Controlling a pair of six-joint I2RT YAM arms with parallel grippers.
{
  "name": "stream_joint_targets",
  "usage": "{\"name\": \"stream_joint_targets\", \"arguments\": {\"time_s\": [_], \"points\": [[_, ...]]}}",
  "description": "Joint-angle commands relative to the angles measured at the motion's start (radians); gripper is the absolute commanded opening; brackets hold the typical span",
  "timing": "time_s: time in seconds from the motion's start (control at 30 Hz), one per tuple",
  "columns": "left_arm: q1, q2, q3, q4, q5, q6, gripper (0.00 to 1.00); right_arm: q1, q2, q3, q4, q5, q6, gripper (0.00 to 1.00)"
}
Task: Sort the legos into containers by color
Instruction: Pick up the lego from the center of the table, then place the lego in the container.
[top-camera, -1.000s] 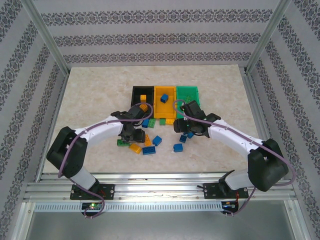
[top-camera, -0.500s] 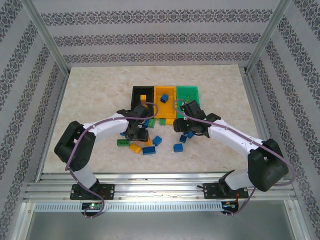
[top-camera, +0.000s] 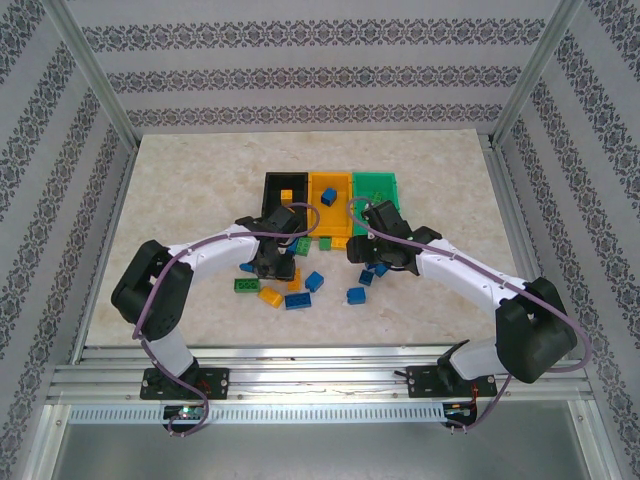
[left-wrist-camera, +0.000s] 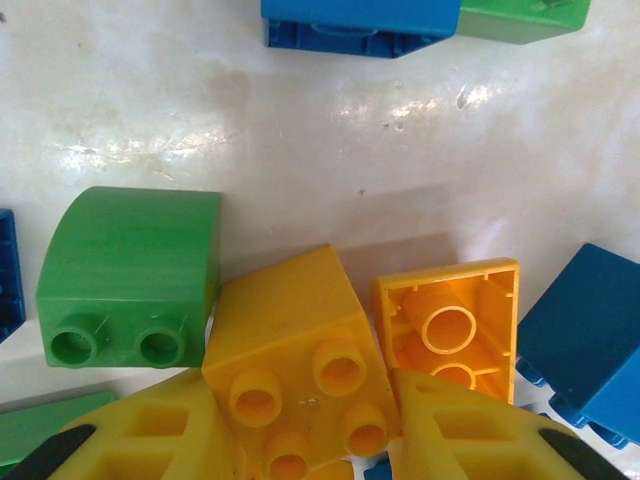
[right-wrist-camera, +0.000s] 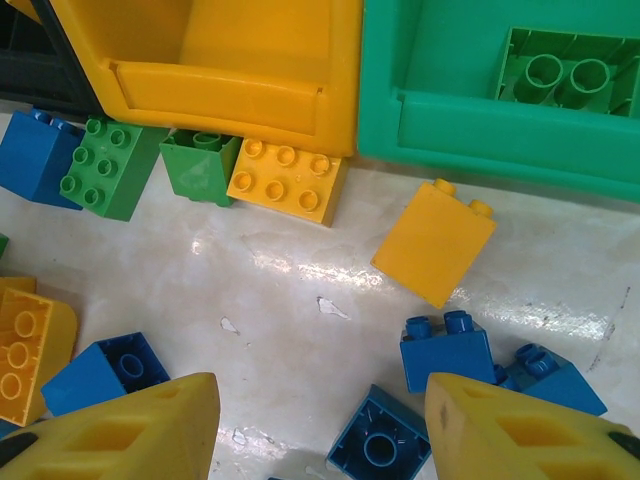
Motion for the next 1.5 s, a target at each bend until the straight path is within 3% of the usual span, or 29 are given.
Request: {"name": "stream_joint_targets", "arguments": {"time_s": [0.0,0.23,0.53,0.83,1.07,1.27,1.47], "points": [[-0.01,-0.026,0.031,-0.018,-0.027,0.023,0.34,0.0,-0.011,0.009,0.021,0.025,0.019,0.57],[0.004,-0.061,0.104,-0.041,-0.009,0.04,0.35,0.0,0.003,0.009,0.031,0.015,0.027,0.57],[0.099,0.017,0.318,-0.078,0.011,0.112,0.36,0.006,-0.003,0.0,0.034,0.005,0.039,0.57],[0.183,0.248,0.687,-0.257,-0.032,0.229,0.38,0.035,0.018,0.0,0.044,-0.039,0.068,0.57],[0.2,0.376,0.864,-0.312,-0.065,0.272,0.43,0.124,0.081,0.048,0.042,-0.034,0.081,0.58],[0.201,0.396,0.89,-0.318,-0.082,0.278,0.57,0.187,0.119,0.078,0.048,-0.026,0.101,0.57],[0.203,0.322,0.782,-0.262,-0.05,0.264,0.6,0.24,0.183,0.128,0.046,-0.027,0.102,0.58]]}}
